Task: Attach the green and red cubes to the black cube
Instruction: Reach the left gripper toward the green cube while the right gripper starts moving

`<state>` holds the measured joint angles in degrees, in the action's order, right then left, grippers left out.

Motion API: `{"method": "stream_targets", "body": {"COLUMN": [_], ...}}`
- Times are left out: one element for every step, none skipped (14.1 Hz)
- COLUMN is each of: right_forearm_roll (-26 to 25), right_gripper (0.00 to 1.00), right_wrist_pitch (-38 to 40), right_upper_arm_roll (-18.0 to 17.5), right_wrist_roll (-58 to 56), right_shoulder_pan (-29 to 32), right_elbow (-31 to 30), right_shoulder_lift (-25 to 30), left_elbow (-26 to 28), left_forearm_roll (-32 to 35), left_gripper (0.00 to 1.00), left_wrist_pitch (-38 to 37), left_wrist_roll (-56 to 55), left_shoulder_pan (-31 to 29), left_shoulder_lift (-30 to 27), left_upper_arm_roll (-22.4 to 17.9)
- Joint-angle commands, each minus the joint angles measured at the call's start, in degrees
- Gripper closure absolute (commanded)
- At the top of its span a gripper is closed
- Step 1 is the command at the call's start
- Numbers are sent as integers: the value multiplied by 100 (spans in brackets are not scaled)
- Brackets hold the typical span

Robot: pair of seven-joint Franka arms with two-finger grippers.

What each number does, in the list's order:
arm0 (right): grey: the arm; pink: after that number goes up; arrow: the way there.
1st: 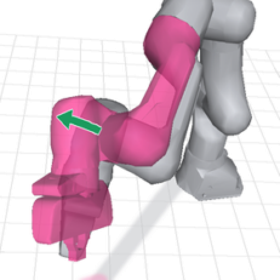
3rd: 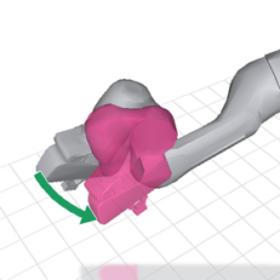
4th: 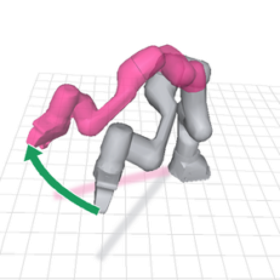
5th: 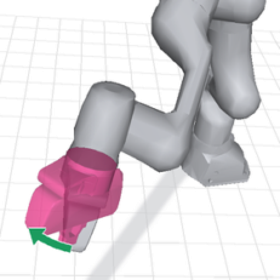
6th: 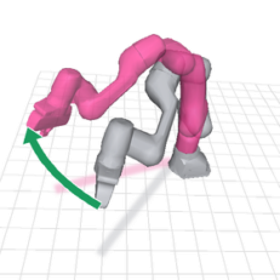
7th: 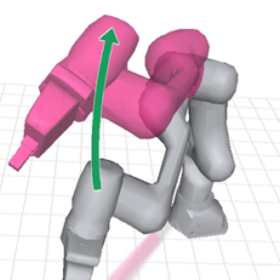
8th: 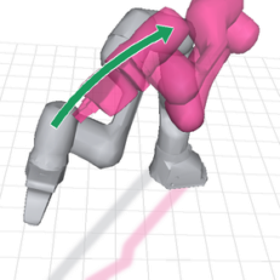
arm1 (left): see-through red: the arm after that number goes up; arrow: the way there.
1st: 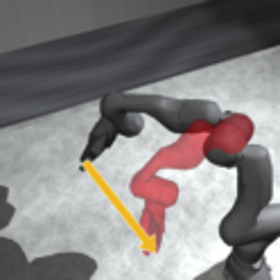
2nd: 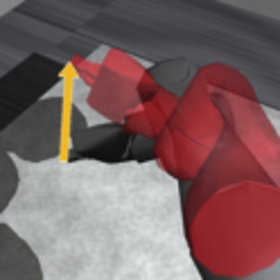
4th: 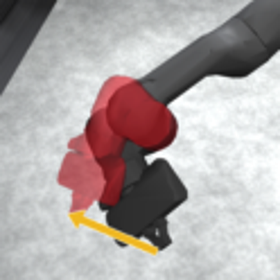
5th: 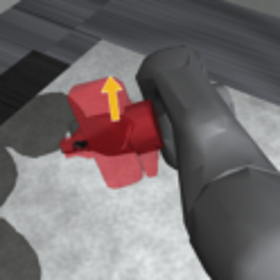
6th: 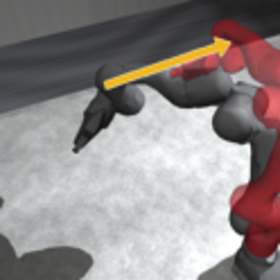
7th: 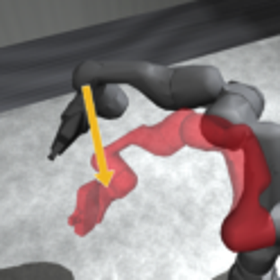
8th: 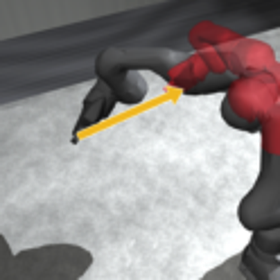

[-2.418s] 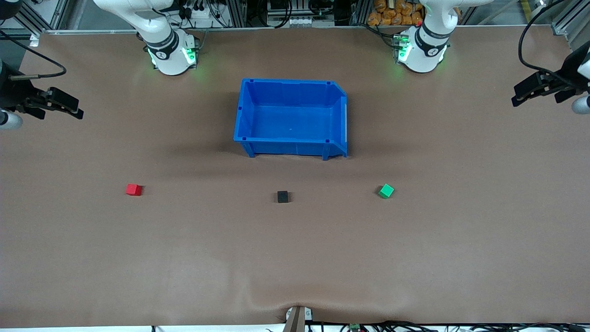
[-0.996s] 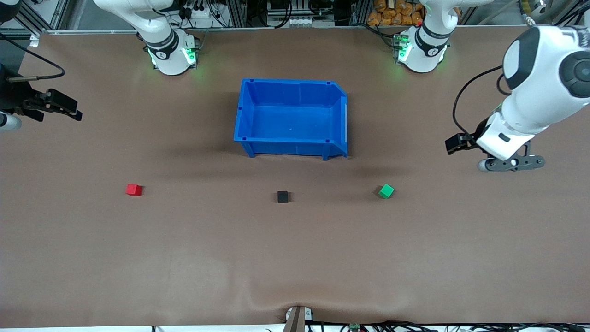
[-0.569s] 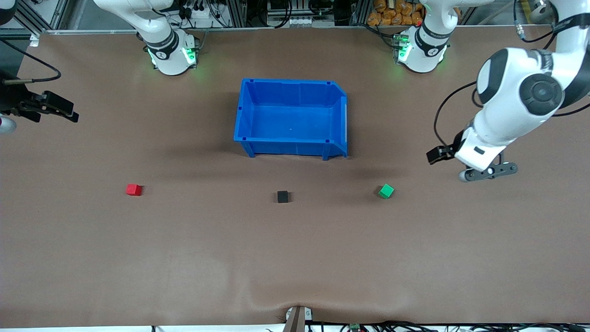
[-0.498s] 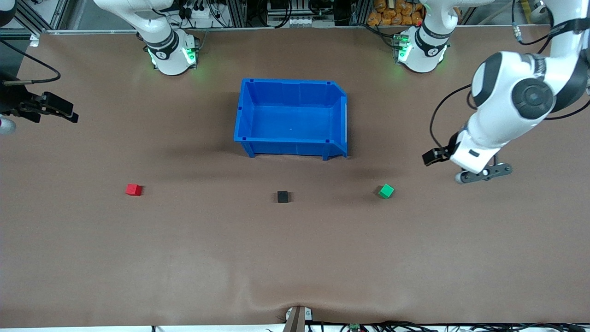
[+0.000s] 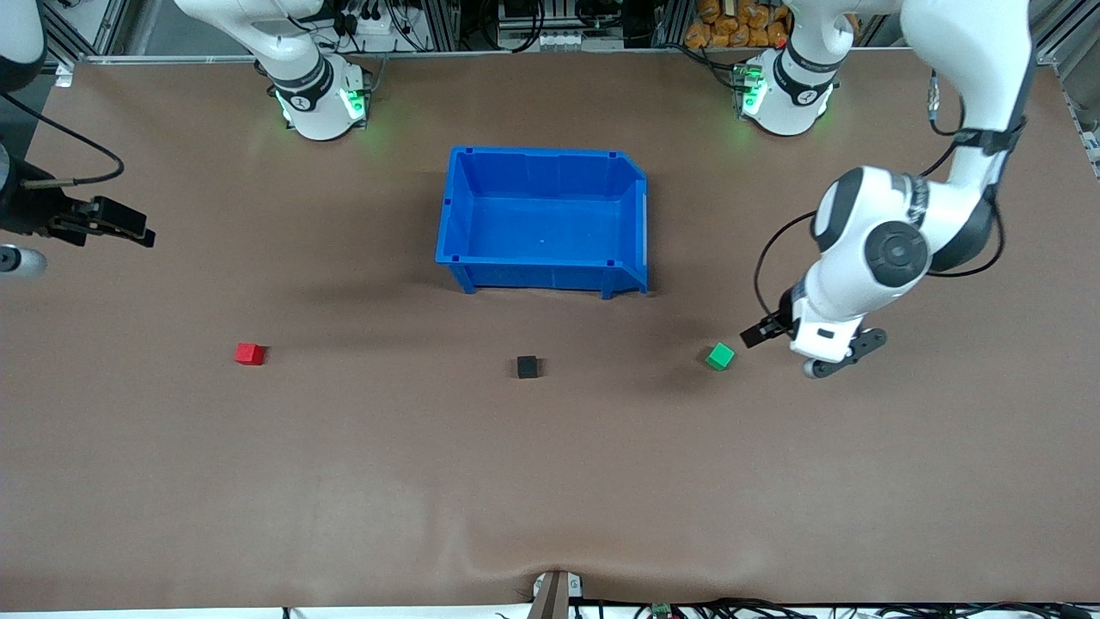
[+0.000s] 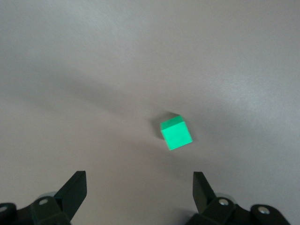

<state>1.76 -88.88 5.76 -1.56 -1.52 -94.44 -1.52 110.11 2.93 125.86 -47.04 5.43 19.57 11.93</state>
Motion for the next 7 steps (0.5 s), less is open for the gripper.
{"method": "stream_targets", "body": {"right_forearm_roll": [-80,-45,-36,-36,-36,-53,-62], "right_gripper": [0,0,0,0,0,0,0], "right_wrist_pitch": [-67,-251,-453,-612,-761,-946,-1121], "right_upper_arm_roll": [-49,-58,-58,-58,-58,-58,-58], "right_wrist_roll": [-19,-19,-19,-19,-28,-28,-28], "right_shoulder_pan": [230,310,363,380,381,363,363], "right_elbow": [190,190,190,190,190,190,190], "right_shoulder_lift": [-514,-656,-787,-954,-1165,-1367,-1560], "left_elbow": [2,10,-7,-16,-7,-16,-7], "left_forearm_roll": [6,6,6,6,6,6,6], "left_gripper": [0,0,5,8,11,12,13], "left_wrist_pitch": [306,351,403,473,561,649,772], "left_wrist_roll": [-314,-349,-532,-769,-937,-1087,-1279], "left_shoulder_pan": [55,20,2,2,10,19,28], "left_shoulder_lift": [239,318,389,468,547,617,714], "left_upper_arm_roll": [-15,-15,-15,-24,-24,-24,-24]}}
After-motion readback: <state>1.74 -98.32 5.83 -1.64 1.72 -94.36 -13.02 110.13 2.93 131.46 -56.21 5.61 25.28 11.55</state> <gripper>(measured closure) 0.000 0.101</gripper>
